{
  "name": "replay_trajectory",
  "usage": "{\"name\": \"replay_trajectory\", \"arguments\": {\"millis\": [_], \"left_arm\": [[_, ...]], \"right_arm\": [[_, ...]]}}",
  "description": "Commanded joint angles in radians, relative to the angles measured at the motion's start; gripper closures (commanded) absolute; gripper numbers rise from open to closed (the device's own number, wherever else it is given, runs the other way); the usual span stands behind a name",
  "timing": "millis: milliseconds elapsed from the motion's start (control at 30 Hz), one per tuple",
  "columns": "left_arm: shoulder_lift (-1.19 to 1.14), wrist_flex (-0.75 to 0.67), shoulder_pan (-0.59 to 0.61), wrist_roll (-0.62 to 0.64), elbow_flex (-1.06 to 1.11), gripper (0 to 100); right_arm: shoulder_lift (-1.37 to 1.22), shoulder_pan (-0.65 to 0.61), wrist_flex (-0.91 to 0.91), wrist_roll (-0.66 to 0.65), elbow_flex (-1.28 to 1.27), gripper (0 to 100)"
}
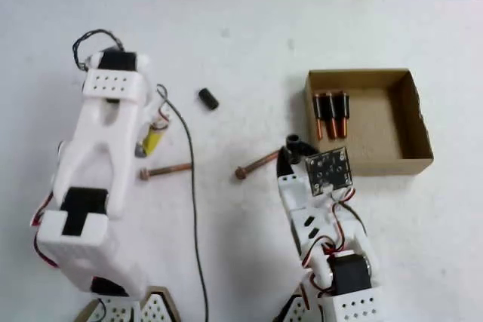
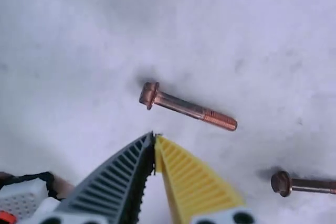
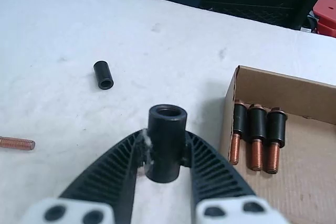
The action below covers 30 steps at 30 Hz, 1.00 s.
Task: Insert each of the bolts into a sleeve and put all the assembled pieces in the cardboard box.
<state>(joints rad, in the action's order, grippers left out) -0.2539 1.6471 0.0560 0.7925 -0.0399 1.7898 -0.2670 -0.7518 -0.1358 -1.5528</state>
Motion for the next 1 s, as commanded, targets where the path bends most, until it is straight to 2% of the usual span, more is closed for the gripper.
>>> {"name": "replay_trajectory", "arguments": {"millis": [0,300,500,967], "left_arm": [[-0.019,-0.029,0.005,0.034,-0.005,98],[-0.033,-0.023,-0.051,0.037,-0.014,98],[-0.033,0.133,-0.051,0.04,-0.129,98],[-0.004,0.137,-0.054,0.032,-0.149,98]], "right_arm": [[0.012,0.002,0.028,0.008,0.008,98.1],[0.012,0.002,0.028,0.008,0.008,98.1],[0.012,0.002,0.028,0.008,0.008,98.1],[0.012,0.002,0.028,0.008,0.008,98.1]]}}
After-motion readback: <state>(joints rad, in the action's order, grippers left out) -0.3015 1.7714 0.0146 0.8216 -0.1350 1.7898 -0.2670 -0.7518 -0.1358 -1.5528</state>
